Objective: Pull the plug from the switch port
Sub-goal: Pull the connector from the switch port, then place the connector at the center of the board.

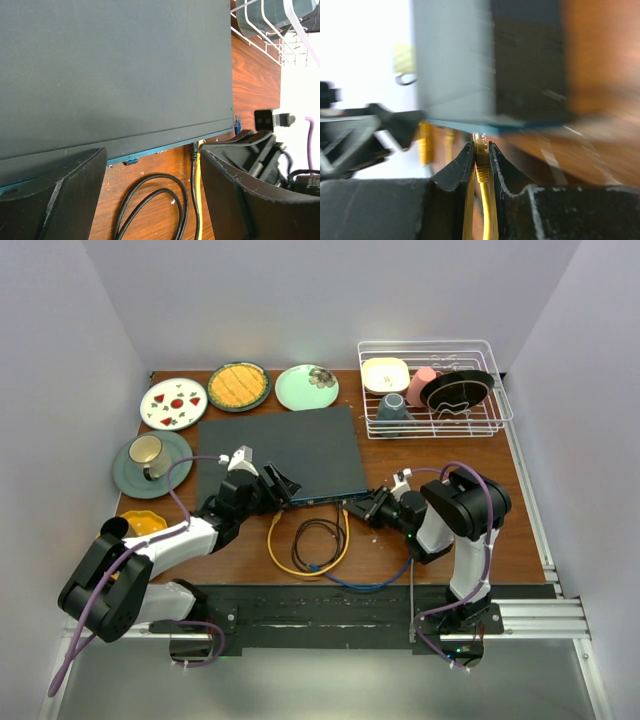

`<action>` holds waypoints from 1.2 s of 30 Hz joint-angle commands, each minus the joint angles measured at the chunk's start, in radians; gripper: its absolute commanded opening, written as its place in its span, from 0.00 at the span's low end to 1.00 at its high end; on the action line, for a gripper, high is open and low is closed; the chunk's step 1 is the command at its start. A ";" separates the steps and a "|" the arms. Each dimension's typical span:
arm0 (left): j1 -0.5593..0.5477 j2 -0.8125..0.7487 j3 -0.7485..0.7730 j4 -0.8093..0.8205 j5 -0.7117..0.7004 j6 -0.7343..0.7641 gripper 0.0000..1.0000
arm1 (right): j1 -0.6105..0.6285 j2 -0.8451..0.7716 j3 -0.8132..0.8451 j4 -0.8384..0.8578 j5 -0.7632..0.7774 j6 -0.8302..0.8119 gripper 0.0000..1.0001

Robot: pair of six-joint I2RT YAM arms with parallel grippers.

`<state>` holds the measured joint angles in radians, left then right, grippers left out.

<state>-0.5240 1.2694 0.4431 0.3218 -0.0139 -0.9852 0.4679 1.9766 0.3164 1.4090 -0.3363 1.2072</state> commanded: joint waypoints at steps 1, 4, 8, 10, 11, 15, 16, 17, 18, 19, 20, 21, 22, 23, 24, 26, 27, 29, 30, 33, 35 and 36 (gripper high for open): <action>0.004 0.015 -0.032 -0.067 -0.004 -0.004 0.80 | -0.012 0.016 -0.069 0.245 0.040 -0.038 0.00; 0.004 0.013 -0.032 -0.069 -0.004 -0.004 0.80 | -0.012 0.005 -0.111 0.303 0.039 -0.021 0.00; 0.004 0.005 -0.027 -0.079 -0.008 -0.003 0.80 | -0.012 -0.099 -0.164 0.306 0.048 -0.018 0.00; 0.004 -0.005 -0.021 -0.089 -0.015 0.000 0.80 | -0.011 -0.212 -0.171 0.221 0.048 -0.038 0.00; 0.004 -0.010 -0.020 -0.092 -0.018 0.000 0.80 | -0.011 -0.257 -0.172 0.184 0.048 -0.047 0.00; 0.004 -0.030 -0.014 -0.102 -0.026 0.003 0.80 | -0.011 -0.561 -0.142 -0.113 0.068 -0.132 0.00; 0.004 -0.031 -0.014 -0.102 -0.027 0.003 0.80 | -0.011 -0.635 -0.104 -0.319 0.081 -0.191 0.00; 0.004 -0.033 -0.014 -0.101 -0.029 0.005 0.80 | -0.012 -0.794 -0.077 -0.434 0.112 -0.225 0.00; 0.004 -0.033 -0.014 -0.102 -0.028 0.002 0.80 | -0.012 -0.867 -0.051 -0.547 0.144 -0.260 0.00; 0.004 -0.036 -0.014 -0.099 -0.027 0.000 0.80 | -0.011 -0.927 0.005 -0.735 0.170 -0.334 0.00; 0.004 -0.035 -0.014 -0.095 -0.026 -0.001 0.80 | -0.011 -0.987 0.030 -0.804 0.187 -0.362 0.00; 0.004 -0.035 -0.015 -0.090 -0.027 -0.004 0.80 | -0.014 -1.063 0.050 -0.856 0.221 -0.380 0.00; 0.004 -0.031 -0.014 -0.087 -0.023 -0.006 0.80 | -0.014 -1.094 0.094 -0.958 0.233 -0.417 0.00; 0.005 -0.030 -0.014 -0.081 -0.024 -0.004 0.80 | -0.020 -1.113 0.114 -1.001 0.241 -0.431 0.00; 0.005 -0.030 -0.012 -0.079 -0.023 -0.006 0.80 | -0.025 -1.136 0.127 -1.027 0.235 -0.439 0.00; 0.005 -0.028 -0.007 -0.076 -0.017 -0.004 0.80 | -0.031 -1.159 0.139 -1.070 0.232 -0.440 0.00; 0.004 -0.030 -0.004 -0.078 -0.018 -0.004 0.80 | -0.031 -1.186 0.136 -1.070 0.232 -0.439 0.00; 0.004 -0.034 -0.006 -0.079 -0.018 -0.006 0.80 | -0.032 -1.210 0.139 -1.100 0.235 -0.439 0.00; 0.004 -0.039 -0.006 -0.079 -0.018 -0.003 0.80 | -0.034 -1.222 0.142 -1.117 0.241 -0.442 0.00; 0.005 -0.048 -0.007 -0.078 -0.021 -0.004 0.81 | -0.043 -1.283 0.167 -1.203 0.316 -0.459 0.00; 0.004 -0.051 -0.007 -0.072 -0.017 -0.004 0.81 | -0.078 -1.317 0.196 -1.251 0.332 -0.483 0.00; 0.004 -0.053 -0.009 -0.070 -0.014 -0.006 0.81 | -0.098 -1.322 0.205 -1.251 0.310 -0.486 0.00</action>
<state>-0.5240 1.2362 0.4427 0.2687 -0.0162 -0.9863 0.4278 0.7078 0.4450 0.2562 -0.0685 0.7761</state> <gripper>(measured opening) 0.805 0.149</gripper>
